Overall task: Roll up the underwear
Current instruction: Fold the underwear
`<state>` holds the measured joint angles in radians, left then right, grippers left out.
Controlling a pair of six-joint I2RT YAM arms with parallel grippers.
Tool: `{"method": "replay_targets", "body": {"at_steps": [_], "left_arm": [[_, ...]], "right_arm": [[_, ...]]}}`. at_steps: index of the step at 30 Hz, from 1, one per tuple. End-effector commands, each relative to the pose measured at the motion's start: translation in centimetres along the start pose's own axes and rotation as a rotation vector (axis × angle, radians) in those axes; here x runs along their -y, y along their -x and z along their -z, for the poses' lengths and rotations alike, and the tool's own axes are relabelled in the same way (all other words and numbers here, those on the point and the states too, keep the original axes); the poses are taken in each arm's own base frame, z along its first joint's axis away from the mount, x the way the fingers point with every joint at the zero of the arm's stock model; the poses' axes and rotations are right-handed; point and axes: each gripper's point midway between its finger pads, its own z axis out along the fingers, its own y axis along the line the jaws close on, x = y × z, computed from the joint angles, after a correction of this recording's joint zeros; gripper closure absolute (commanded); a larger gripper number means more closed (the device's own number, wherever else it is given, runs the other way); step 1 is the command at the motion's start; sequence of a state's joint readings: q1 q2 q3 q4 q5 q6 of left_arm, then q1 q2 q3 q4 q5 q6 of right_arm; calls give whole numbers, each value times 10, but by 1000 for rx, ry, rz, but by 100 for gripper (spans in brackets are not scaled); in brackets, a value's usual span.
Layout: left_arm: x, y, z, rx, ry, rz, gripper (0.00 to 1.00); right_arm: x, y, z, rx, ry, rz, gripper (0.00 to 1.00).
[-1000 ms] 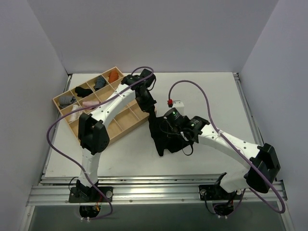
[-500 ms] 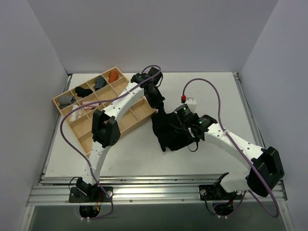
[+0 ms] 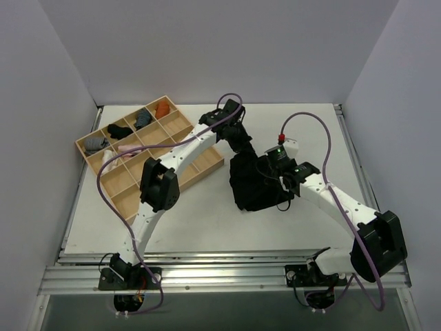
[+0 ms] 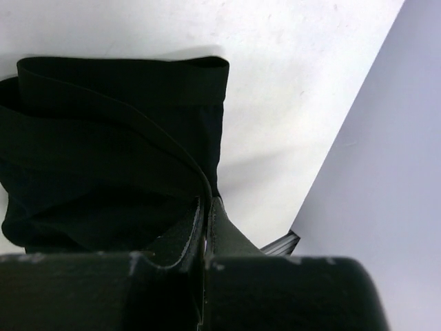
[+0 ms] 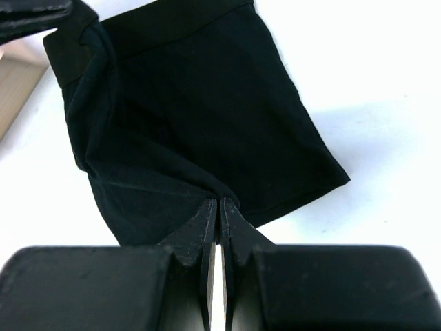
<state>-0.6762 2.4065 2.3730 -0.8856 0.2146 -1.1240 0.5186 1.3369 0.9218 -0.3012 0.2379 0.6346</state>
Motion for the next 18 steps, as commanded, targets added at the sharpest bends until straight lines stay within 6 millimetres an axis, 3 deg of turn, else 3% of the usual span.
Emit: {"method": "replay_targets", "body": {"at_steps": [1,5,9,11,15,18], "left_arm": [[33,9,-10,19,-128,27,98],[41,7,-27,5,-188,45,98],[62,5,-39,-3,-289,30,98],[72,4,-38,-5,-317,20,97],[70,1,-55,-27,-325,29,97],[75,-4,-65,-38,-363,34,97]], "right_arm": [[13,12,-7,19,-51,-59,100],[23,12,-17,6,-87,-106,100],[27,12,-22,2,-97,-162,100],[32,11,-23,-7,-120,-173,100],[40,23,-18,10,-150,-186,80],[44,27,-17,14,-159,-213,81]]}}
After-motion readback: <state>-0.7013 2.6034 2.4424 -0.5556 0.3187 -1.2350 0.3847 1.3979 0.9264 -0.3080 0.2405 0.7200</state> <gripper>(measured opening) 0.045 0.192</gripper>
